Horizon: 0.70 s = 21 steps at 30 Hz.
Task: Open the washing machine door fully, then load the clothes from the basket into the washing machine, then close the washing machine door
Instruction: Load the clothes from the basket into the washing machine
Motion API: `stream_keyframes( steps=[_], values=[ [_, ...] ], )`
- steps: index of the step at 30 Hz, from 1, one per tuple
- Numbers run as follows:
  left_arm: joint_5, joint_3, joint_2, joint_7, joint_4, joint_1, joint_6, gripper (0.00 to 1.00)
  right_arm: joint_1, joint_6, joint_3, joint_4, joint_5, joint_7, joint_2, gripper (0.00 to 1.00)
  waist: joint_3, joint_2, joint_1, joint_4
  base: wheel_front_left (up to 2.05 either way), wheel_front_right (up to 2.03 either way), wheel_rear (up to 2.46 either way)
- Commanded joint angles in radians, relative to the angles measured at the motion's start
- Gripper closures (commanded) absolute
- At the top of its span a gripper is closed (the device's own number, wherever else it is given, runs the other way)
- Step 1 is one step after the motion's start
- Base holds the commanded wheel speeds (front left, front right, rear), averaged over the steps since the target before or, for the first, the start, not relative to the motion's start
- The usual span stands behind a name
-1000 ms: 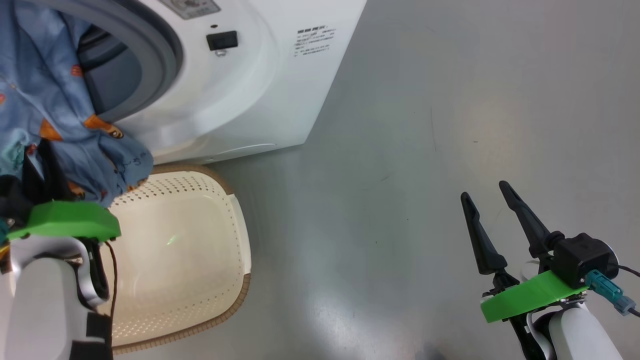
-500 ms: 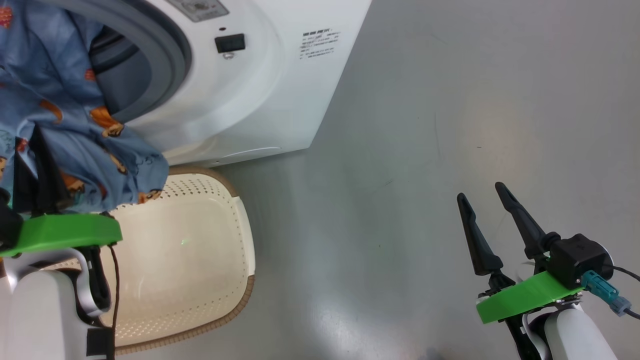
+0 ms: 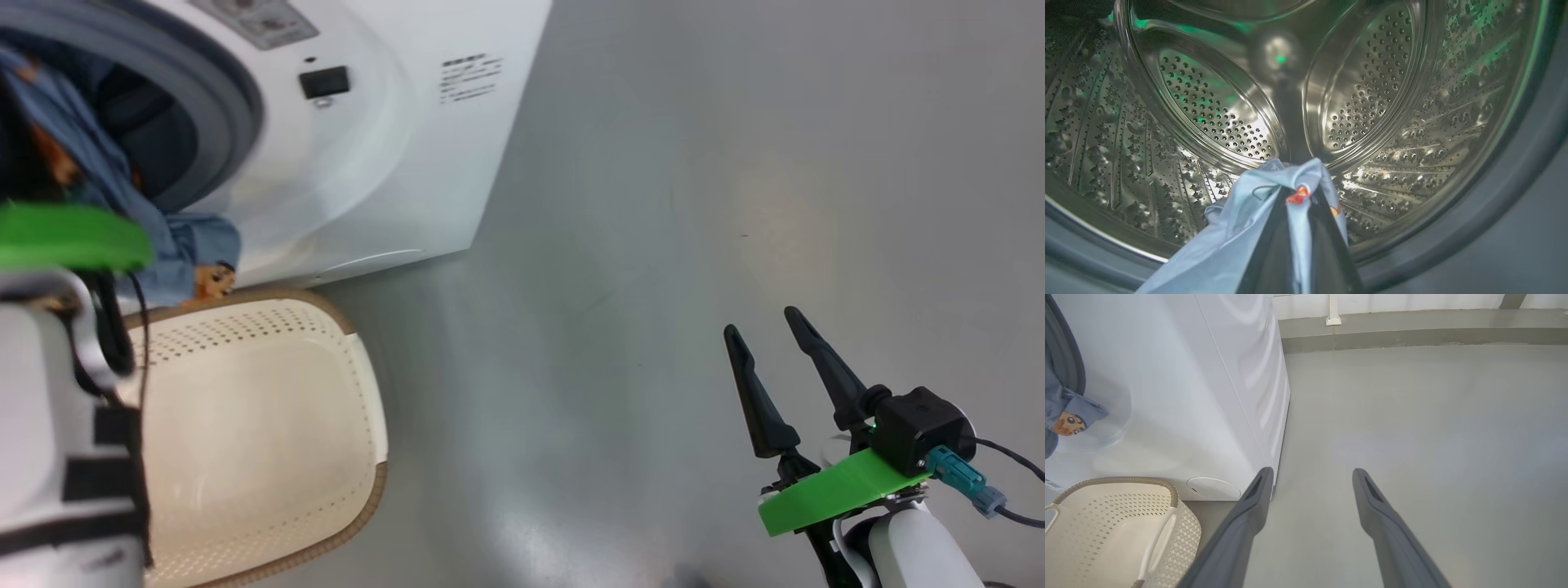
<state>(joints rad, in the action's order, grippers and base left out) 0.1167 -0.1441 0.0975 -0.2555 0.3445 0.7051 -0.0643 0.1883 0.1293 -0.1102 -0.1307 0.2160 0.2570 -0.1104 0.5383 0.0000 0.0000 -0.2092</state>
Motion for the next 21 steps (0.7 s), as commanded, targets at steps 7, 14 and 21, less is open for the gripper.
stream_keyframes(
  steps=[7, 14, 21],
  values=[
    [-0.022, -0.041, 0.091, -0.006, 0.158, 0.171, -0.023, 1.00, -0.030, 0.001, -0.018, 0.013, 0.003, 0.005, -0.002, 0.00, -0.012, 0.0000, 0.0000, -0.034, 0.00, 0.00, 0.00],
    [-0.010, -0.066, 0.123, -0.006, 0.311, 0.311, -0.042, 1.00, -0.051, 0.001, -0.029, 0.014, 0.000, 0.005, -0.012, 0.00, -0.016, 0.0000, 0.0000, -0.039, 0.00, 0.00, 0.00],
    [-0.021, -0.063, 0.135, -0.006, 0.396, 0.413, -0.052, 1.00, -0.067, 0.001, -0.031, 0.015, 0.000, 0.005, -0.026, 0.00, -0.007, 0.0000, 0.0000, -0.042, 0.00, 0.00, 0.00]
  ],
)
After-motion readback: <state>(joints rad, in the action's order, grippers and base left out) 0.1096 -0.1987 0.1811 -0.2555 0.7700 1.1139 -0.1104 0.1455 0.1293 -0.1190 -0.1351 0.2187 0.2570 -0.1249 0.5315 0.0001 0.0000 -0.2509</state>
